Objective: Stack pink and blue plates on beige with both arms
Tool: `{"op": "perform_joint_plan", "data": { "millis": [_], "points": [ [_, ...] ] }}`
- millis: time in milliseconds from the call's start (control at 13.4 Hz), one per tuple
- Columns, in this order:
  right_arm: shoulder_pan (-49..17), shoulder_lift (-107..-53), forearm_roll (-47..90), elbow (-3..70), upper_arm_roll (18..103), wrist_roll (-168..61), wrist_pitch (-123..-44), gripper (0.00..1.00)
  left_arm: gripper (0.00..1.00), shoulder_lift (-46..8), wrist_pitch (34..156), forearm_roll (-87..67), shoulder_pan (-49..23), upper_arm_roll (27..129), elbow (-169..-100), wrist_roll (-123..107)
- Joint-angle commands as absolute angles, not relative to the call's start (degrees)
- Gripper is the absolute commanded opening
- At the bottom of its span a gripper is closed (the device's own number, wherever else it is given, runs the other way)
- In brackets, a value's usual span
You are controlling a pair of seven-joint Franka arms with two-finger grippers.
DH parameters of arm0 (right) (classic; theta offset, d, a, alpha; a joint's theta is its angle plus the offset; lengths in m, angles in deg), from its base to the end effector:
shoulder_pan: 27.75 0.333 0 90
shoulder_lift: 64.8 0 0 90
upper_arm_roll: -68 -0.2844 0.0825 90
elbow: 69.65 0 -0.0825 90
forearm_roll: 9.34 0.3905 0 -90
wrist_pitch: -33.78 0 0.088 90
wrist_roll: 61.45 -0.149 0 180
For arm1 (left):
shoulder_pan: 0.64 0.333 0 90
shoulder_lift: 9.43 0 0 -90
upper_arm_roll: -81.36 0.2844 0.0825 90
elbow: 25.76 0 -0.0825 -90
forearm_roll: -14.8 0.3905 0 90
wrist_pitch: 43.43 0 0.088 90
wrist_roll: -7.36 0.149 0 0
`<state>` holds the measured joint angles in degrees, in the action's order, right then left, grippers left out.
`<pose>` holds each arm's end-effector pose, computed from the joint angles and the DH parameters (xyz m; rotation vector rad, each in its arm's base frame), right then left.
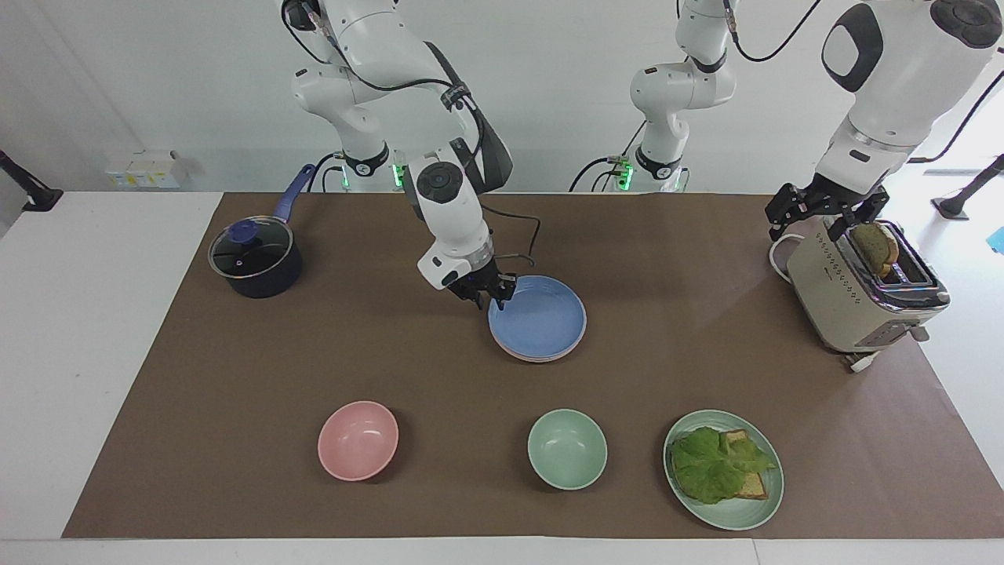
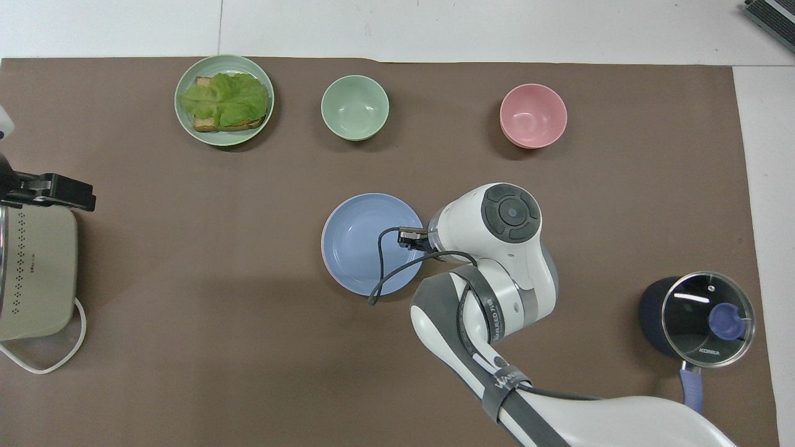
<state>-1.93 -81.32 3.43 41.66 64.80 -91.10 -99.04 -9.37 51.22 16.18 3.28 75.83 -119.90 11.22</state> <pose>0.5374 0.3102 0.2685 -2.9283 0.2329 0.0233 0.5669 -0.0125 0.5239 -3.1136 0.1516 -0.0148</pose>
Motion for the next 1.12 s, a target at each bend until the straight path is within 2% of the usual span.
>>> {"op": "perform_joint_plan", "data": {
  "millis": [0,374,749,1048],
  "points": [
    [-4.7,-81.2,4.0,40.7,64.8,-89.1,-99.7,1.00,1.00,-8.6,50.5,16.2,3.1,76.0,-119.9,11.5],
    [-11.9,-75.8,-0.8,40.6,65.1,-86.0,-97.8,1.00,1.00,-8.6,50.5,16.2,3.1,76.0,-119.9,11.4],
    [-13.7,-72.3,-12.7,35.1,65.0,-85.0,-85.5,1.00,1.00,-8.6,50.5,16.2,3.1,76.0,-119.9,11.4],
    [-14.7,-66.8,-12.5,32.7,65.3,-84.8,-78.6,1.00,1.00,-8.6,50.5,16.2,3.1,76.0,-119.9,11.4]
  ]
}}
